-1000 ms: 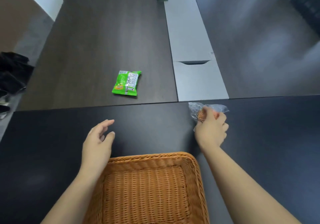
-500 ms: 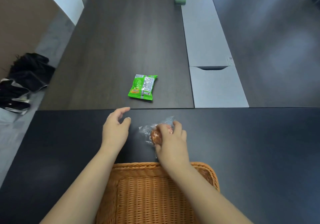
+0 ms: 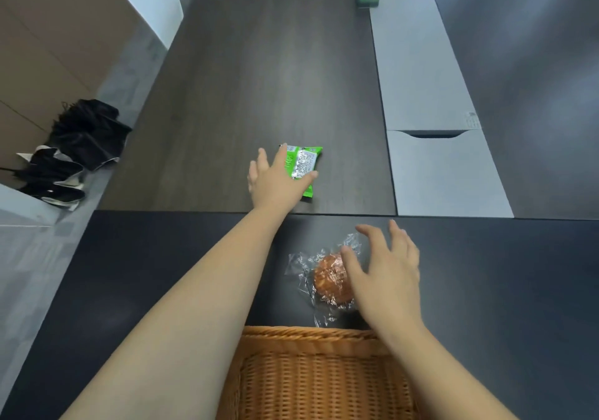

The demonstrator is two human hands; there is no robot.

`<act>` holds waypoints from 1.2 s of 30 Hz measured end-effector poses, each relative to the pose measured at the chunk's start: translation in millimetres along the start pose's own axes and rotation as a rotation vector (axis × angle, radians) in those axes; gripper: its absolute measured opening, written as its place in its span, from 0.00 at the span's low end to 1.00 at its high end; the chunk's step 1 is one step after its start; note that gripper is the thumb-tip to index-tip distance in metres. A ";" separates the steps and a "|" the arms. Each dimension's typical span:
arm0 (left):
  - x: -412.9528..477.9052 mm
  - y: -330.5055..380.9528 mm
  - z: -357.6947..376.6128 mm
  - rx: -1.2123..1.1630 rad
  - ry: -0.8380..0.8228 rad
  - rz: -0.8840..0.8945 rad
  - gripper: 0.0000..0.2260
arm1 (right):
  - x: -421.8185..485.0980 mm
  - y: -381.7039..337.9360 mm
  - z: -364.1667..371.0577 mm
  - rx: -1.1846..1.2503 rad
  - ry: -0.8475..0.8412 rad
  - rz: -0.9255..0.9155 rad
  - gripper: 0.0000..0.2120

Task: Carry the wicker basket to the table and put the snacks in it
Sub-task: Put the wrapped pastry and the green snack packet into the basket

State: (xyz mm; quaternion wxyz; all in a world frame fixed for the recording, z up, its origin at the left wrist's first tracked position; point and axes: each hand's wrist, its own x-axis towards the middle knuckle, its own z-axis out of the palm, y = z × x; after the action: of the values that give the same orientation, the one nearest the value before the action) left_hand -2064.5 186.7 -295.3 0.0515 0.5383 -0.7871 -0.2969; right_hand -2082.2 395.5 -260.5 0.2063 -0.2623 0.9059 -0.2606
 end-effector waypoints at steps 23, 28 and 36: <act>-116.0 -58.0 -21.7 0.042 -0.172 -0.056 0.35 | -15.3 1.0 -0.7 0.069 0.010 0.029 0.19; -147.2 -71.3 -8.1 0.193 -0.307 -0.072 0.36 | -30.9 0.2 3.5 0.042 -0.024 0.043 0.20; -149.6 -72.9 -19.6 0.085 -0.170 -0.052 0.27 | -31.3 0.0 5.0 -0.023 -0.092 0.061 0.23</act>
State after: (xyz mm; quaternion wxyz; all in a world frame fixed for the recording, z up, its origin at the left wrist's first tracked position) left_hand -1935.0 292.1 -281.7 -0.0462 0.5331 -0.7862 -0.3091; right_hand -2055.3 411.9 -256.9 0.2525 -0.2485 0.9060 -0.2315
